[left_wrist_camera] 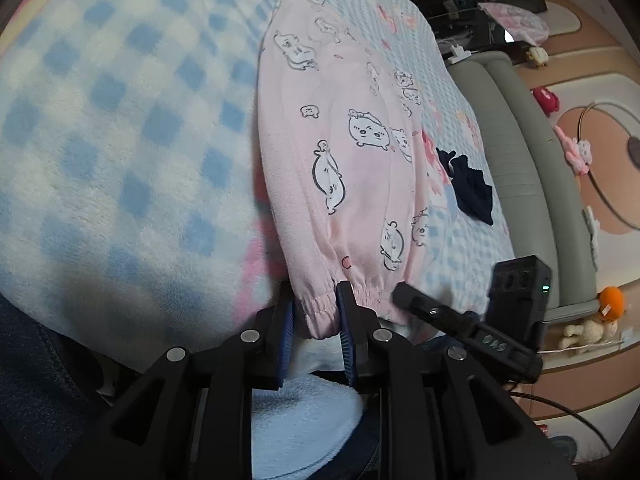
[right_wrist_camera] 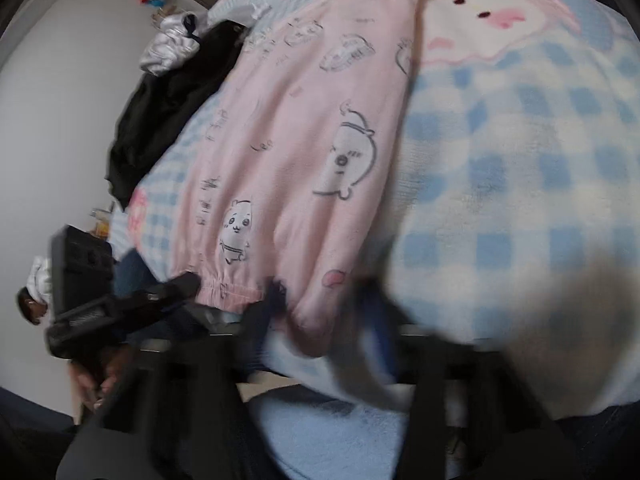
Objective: Fold clothes
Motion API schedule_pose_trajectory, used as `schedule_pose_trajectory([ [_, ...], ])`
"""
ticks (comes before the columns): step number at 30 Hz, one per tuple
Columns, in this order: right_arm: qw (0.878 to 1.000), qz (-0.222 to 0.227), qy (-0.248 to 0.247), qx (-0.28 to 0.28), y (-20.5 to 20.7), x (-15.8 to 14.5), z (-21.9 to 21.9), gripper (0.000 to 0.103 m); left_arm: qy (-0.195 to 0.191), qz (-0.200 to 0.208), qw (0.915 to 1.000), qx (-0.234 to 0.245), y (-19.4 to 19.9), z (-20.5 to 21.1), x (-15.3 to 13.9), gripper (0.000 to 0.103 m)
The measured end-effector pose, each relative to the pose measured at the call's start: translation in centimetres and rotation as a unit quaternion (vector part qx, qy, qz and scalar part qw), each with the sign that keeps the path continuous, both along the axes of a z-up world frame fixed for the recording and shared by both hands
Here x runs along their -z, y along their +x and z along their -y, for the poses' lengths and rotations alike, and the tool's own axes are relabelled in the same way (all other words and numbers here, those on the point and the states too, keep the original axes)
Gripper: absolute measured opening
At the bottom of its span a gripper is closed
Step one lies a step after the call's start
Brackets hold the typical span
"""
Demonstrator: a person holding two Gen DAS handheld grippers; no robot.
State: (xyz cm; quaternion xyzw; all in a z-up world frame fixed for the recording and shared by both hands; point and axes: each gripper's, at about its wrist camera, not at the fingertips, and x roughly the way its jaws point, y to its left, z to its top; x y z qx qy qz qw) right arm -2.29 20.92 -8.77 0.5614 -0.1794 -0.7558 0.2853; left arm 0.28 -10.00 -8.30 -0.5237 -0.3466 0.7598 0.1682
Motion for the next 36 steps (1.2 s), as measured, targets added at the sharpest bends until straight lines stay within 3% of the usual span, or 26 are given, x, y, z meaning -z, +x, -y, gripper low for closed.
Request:
schedule_pose_trajectory([
  [4, 1.000, -0.019, -0.005, 0.000, 1.1, -1.6, -0.3, 0.015, 0.026, -0.039, 0.9989, -0.003, 0.7, -0.1, -2.7, 0.018],
  [8, 0.999, -0.039, -0.011, 0.000, 2.2, -3.2, -0.6, 0.013, -0.004, -0.044, 0.9989, 0.017, 1.4, -1.1, -4.1, 0.017],
  [10, 0.999, -0.042, -0.012, 0.002, 2.7, -3.6, -0.7, 0.013, -0.004, -0.037, 0.9990, 0.022, 2.2, -1.2, -4.1, 0.017],
  [17, 1.000, 0.011, -0.005, 0.019, 3.8, -1.5, -0.7, 0.013, 0.022, 0.026, 0.9988, 0.036, 2.3, -1.3, -1.1, 0.018],
  [22, 0.999, -0.013, 0.014, 0.025, 1.6, -2.8, -0.6, 0.013, -0.004, -0.016, 0.9976, 0.067, 0.7, -2.4, -4.5, 0.018],
  [27, 0.997, -0.054, 0.037, 0.040, -2.6, -4.9, -0.3, 0.016, 0.003, -0.063, 0.9956, 0.069, -5.0, -1.6, -7.5, 0.019],
  [28, 0.996, -0.062, 0.042, 0.043, -3.4, -5.3, -0.2, 0.017, 0.000, -0.074, 0.9951, 0.065, -6.5, -1.2, -8.0, 0.022],
  [29, 0.995, -0.070, 0.047, 0.046, -4.2, -5.7, -0.1, 0.021, -0.001, -0.080, 0.9950, 0.061, -7.9, -0.9, -8.1, 0.032],
  [30, 0.994, -0.078, 0.051, 0.050, -5.1, -6.2, -0.1, 0.032, -0.006, -0.081, 0.9953, 0.052, -9.3, -0.6, -8.0, 0.048],
  [31, 0.993, -0.087, 0.056, 0.053, -5.9, -6.6, 0.0, 0.037, -0.011, -0.081, 0.9957, 0.044, -10.6, -0.2, -7.9, 0.053],
  [32, 0.992, -0.095, 0.060, 0.056, -6.8, -7.0, 0.1, 0.043, -0.023, -0.080, 0.9960, 0.032, -11.2, 0.4, -7.9, 0.053],
  [36, 0.987, -0.122, 0.092, 0.045, -8.8, -7.8, 0.3, 0.047, -0.075, -0.105, 0.9913, 0.028, -11.4, 2.1, -7.9, 0.053],
])
